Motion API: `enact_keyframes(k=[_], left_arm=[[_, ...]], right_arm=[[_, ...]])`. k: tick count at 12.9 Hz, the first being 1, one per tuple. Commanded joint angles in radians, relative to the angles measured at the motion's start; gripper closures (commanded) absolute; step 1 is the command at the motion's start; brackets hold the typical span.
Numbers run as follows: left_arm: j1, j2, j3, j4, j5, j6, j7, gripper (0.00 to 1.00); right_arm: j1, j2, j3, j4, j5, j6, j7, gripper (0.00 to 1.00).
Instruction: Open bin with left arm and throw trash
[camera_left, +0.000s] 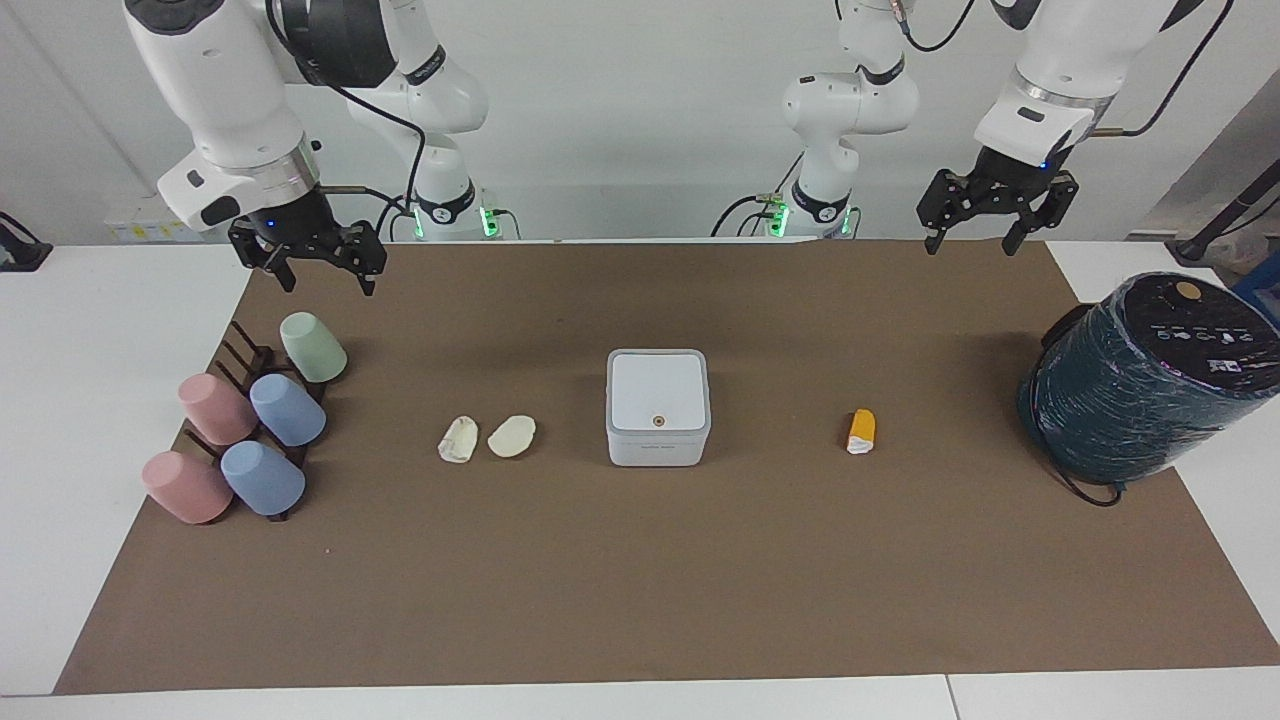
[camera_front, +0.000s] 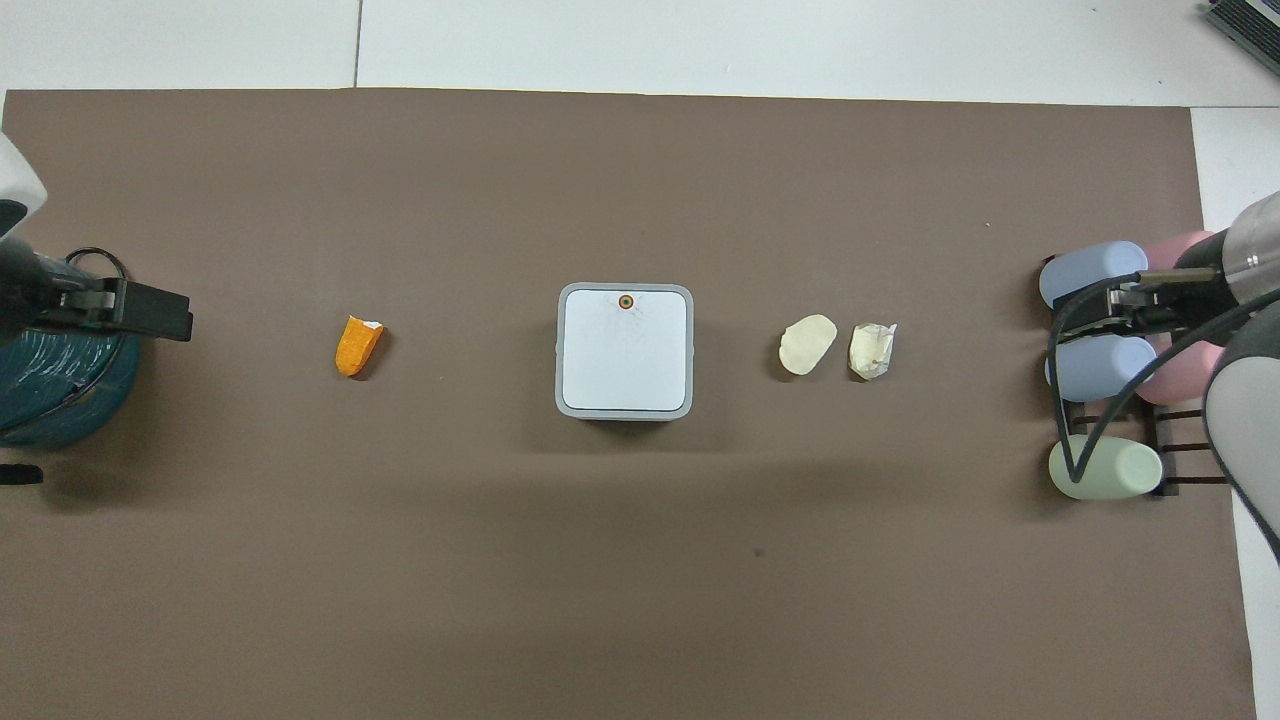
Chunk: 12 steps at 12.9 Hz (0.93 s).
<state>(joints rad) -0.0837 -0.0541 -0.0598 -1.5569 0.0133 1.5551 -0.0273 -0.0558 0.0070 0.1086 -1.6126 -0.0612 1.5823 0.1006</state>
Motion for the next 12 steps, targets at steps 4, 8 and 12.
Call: enact_keyframes(k=[4, 8, 12], left_arm=[[-0.002, -0.030, 0.002, -0.034, -0.004, 0.011, -0.008, 0.00], [-0.001, -0.036, 0.002, -0.049, -0.004, 0.020, -0.008, 0.00], [-0.005, -0.038, -0.005, -0.052, -0.004, 0.028, -0.011, 0.00]], right_arm=[[-0.018, -0.021, 0.000, -0.012, 0.113, -0.019, -0.030, 0.00], [-0.021, -0.021, -0.001, -0.012, 0.110, -0.013, -0.022, 0.00], [-0.023, -0.021, -0.003, -0.012, 0.112, -0.021, -0.025, 0.00]])
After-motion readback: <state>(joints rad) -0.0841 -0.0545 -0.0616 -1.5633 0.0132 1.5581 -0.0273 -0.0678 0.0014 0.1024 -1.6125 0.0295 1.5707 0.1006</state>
